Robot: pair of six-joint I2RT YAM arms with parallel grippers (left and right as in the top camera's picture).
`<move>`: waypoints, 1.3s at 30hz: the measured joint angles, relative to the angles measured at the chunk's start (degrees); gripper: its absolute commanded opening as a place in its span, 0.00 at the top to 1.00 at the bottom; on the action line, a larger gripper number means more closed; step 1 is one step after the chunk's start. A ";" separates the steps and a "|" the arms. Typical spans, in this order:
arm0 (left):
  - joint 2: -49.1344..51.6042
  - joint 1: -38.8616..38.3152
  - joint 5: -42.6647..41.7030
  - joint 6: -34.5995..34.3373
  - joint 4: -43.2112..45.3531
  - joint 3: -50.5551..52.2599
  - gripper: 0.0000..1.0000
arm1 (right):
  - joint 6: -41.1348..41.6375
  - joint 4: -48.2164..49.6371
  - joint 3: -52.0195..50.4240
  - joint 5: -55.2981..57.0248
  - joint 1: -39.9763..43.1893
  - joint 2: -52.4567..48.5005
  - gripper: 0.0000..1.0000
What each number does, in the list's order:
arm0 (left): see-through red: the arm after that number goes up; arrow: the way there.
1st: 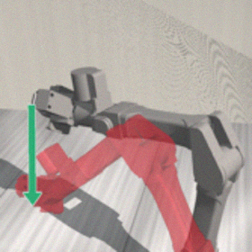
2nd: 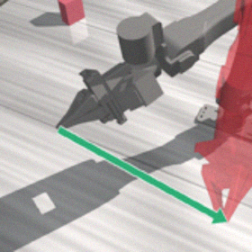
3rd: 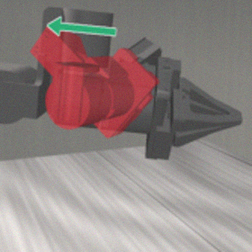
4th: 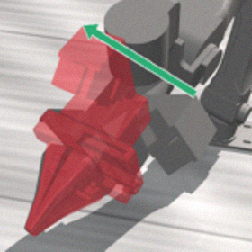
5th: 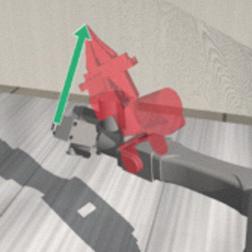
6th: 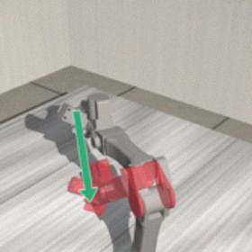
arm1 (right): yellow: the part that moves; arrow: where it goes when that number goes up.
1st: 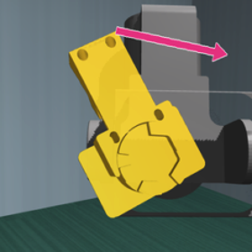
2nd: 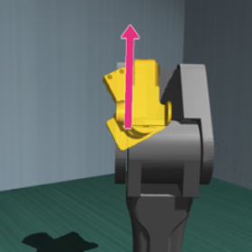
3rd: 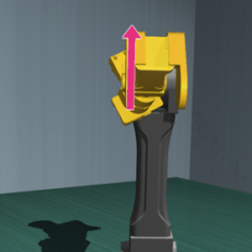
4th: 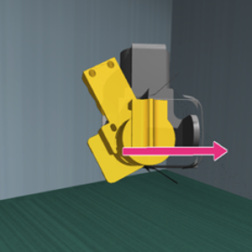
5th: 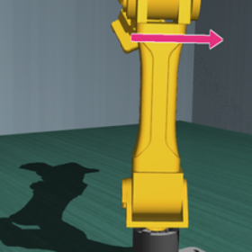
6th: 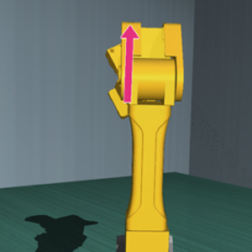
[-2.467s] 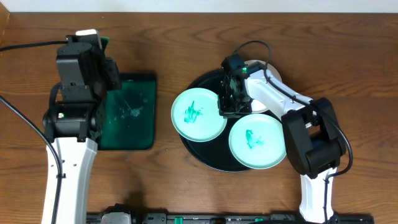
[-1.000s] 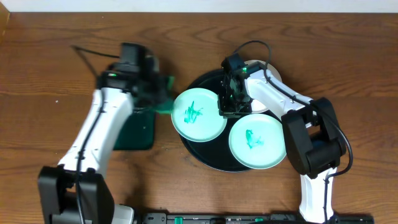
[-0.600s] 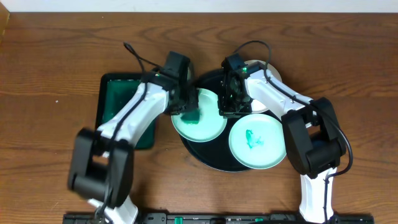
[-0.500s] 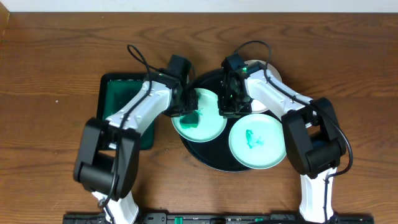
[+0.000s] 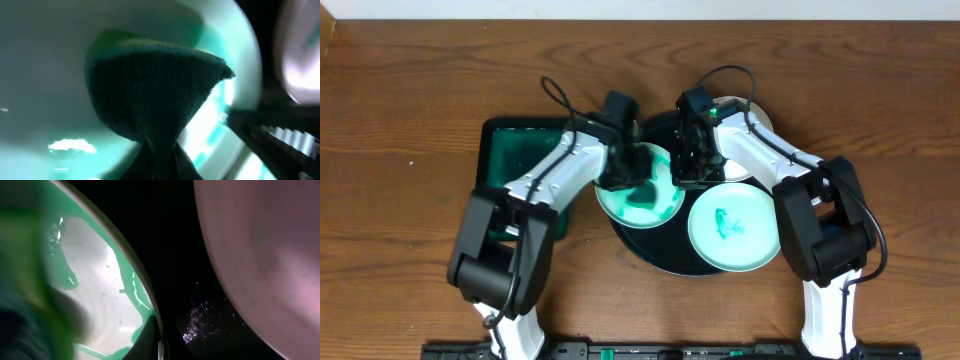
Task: Clean dirty plates on tray and stack at the side
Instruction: 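Scrub the left plate with the sponge in the left gripper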
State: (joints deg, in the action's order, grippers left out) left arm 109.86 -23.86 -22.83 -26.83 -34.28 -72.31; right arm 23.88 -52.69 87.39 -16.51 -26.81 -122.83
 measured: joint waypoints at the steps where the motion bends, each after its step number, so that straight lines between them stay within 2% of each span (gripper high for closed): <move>1: 0.24 -0.94 -0.68 -0.20 0.35 0.00 0.93 | 0.00 0.00 0.00 0.00 0.00 0.00 0.99; 8: 0.63 -4.44 -5.16 -1.49 2.97 0.00 0.93 | 0.00 -0.15 0.00 0.02 0.00 0.00 0.99; 12: 0.63 -4.28 -4.52 -1.79 2.36 0.00 0.93 | 0.00 -0.24 0.00 0.00 0.00 0.00 0.99; 18: 0.61 -1.79 -0.79 -0.81 -2.99 -0.17 0.93 | 0.00 -0.31 0.00 -0.02 0.00 0.00 0.99; 24: -0.63 2.60 11.17 1.33 -10.25 -1.55 0.93 | 0.00 -0.24 0.00 -0.11 0.00 0.00 0.99; 30: -1.36 2.64 20.79 2.45 -9.60 -1.95 0.93 | 0.00 0.04 -0.02 -0.28 0.00 0.00 0.99; 34: -1.33 1.95 21.86 3.48 -7.28 -1.92 0.93 | 0.02 -0.02 -0.09 -0.46 0.00 0.00 0.99; 39: -1.31 1.03 18.60 5.88 -3.82 -1.62 0.93 | 0.07 -0.17 -0.09 -0.46 0.00 0.00 0.99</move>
State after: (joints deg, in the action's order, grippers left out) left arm 108.55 -22.83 -4.23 -20.95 -38.11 -73.93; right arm 23.94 -52.86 87.31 -16.97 -26.81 -122.83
